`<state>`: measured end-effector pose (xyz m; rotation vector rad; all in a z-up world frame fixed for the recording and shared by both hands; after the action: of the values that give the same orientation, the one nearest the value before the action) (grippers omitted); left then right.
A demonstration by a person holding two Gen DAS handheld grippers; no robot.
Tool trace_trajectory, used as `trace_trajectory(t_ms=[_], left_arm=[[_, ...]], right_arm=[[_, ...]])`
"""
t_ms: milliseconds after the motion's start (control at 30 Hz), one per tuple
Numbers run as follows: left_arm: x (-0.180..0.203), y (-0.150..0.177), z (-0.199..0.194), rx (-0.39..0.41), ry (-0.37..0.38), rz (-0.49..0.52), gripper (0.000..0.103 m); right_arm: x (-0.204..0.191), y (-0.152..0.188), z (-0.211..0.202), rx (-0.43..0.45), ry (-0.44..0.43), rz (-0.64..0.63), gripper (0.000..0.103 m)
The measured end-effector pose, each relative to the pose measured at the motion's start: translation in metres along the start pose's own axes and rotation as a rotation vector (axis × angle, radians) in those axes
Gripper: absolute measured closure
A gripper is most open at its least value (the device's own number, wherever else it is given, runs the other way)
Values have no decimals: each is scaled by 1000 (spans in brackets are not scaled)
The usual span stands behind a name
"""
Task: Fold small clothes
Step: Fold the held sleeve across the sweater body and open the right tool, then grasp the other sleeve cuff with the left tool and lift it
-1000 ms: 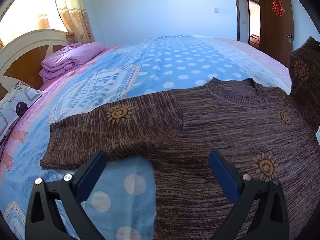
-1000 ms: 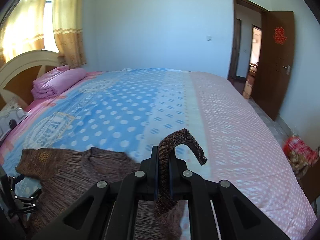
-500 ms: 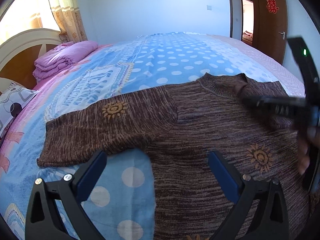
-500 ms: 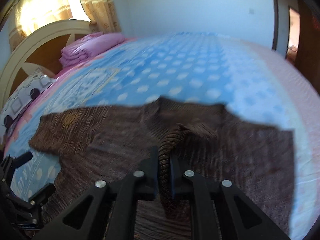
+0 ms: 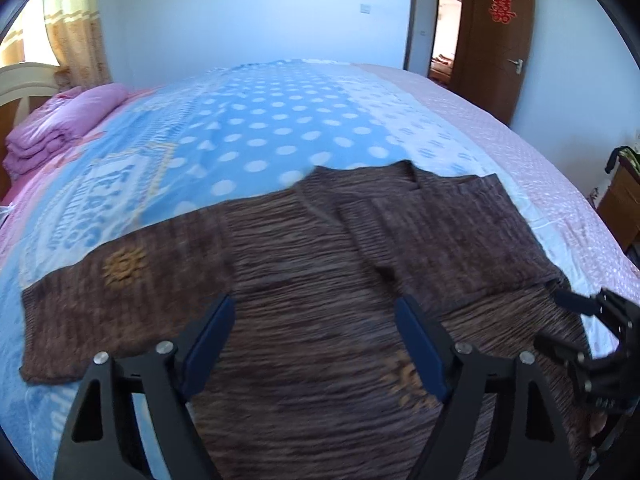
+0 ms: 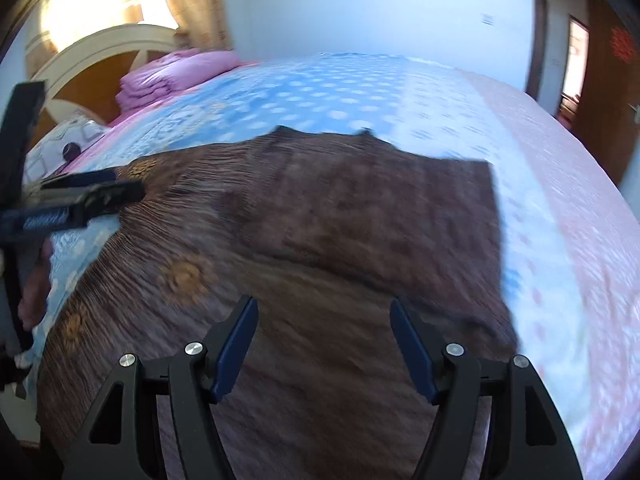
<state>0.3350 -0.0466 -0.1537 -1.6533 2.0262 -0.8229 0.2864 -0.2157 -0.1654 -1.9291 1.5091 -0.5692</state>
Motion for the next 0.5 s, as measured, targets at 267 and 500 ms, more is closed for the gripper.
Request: trace_trajectory(t_ms=[267,500], left_arm=[[46,-4,61,-122,88,-25,60],[47,-5,39,-17,112,-8,99]], right_arm=[[11,34,-11,53,51,-27,33],[7,41,-9,57,28,-60,33]])
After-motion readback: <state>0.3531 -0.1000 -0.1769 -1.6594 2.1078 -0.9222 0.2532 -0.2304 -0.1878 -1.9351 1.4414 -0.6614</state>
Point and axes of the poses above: each gripper's, at about its wrist camera, not at the fingertips, and z roughly the way its jaws point, x to its right, y to its underside, the point moved 7 cm from there along z, roughly the way its jaws point, and after that the axes turned 1 degree about -x, right-handed, at the moved point
